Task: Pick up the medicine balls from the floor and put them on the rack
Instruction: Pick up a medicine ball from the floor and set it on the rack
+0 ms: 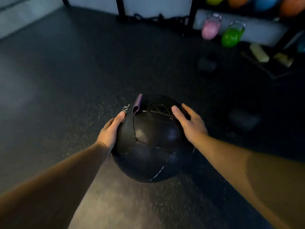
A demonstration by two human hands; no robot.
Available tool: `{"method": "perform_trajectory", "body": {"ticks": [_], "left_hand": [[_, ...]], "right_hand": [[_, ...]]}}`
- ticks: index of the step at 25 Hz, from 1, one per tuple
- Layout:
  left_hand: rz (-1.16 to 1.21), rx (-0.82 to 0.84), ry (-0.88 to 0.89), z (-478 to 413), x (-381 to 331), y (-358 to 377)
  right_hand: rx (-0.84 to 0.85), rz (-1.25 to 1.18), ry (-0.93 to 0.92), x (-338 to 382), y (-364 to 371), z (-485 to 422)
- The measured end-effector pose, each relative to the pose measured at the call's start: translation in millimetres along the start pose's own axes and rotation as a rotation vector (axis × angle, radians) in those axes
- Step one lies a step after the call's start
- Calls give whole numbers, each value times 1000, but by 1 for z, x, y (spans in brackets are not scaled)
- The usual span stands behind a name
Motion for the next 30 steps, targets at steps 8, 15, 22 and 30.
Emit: {"method": "perform_trajectory", "body": {"ticks": [8,15,22,30], "left_hand": [[45,87,526,167,-494,-5],[50,149,935,286,-772,52],[71,194,1064,245,-915,170],[77,189,1080,127,-1027,280]], "right_hand": [[-234,-133,-548,486,-193,41],[-384,-237,-876,714,-338,85],[-498,-234,-996,794,-463,-29],[-512,-233,-1016,841,-527,-203]]}}
Point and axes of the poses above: each hand's wrist, its own z-axis away from the middle knuckle, its own y-axis out of the palm, x = y × z, the point moved 6 cm from there along -z, towards the middle knuckle, and after that the axes turned 6 degrees about -z, right-handed, at the moved point
